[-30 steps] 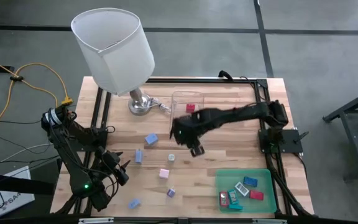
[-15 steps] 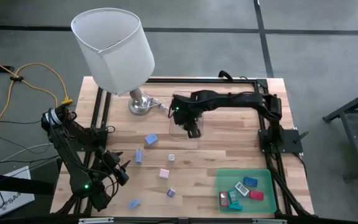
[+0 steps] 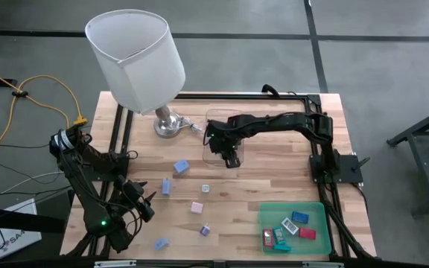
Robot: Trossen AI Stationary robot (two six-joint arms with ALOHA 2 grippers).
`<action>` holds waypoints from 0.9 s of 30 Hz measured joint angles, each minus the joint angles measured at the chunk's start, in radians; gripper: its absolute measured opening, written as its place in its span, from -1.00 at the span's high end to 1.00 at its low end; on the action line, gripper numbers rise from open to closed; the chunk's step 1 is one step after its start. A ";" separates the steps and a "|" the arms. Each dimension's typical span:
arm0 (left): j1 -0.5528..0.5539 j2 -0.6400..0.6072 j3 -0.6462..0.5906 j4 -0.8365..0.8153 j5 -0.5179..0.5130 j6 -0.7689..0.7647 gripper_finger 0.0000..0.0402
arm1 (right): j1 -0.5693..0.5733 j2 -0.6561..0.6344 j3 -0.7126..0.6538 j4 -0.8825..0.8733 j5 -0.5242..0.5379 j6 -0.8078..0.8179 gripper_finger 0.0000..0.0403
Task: Pick & Place Office items
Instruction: Put the bottom green charger adapter into the transparent bin
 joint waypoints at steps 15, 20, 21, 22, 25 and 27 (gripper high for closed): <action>0.000 0.000 0.000 0.000 0.000 0.000 -0.15 | 0.000 -0.002 -0.126 0.069 -0.042 0.048 0.28; 0.000 0.000 0.000 0.000 0.000 0.000 -0.15 | 0.000 -0.003 -0.137 0.079 -0.047 0.052 0.27; 0.000 0.000 0.000 0.000 0.000 0.000 -0.15 | 0.000 -0.003 -0.137 0.079 -0.047 0.052 0.27; 0.000 0.000 0.000 0.000 0.000 0.000 -0.15 | 0.000 -0.003 -0.138 0.080 -0.047 0.052 0.27; 0.000 0.000 0.000 0.000 0.000 0.000 -0.15 | 0.000 -0.003 -0.138 0.083 -0.053 0.052 0.27; 0.000 0.000 0.000 0.000 0.000 0.000 -0.15 | 0.000 -0.003 -0.139 0.085 -0.055 0.052 0.27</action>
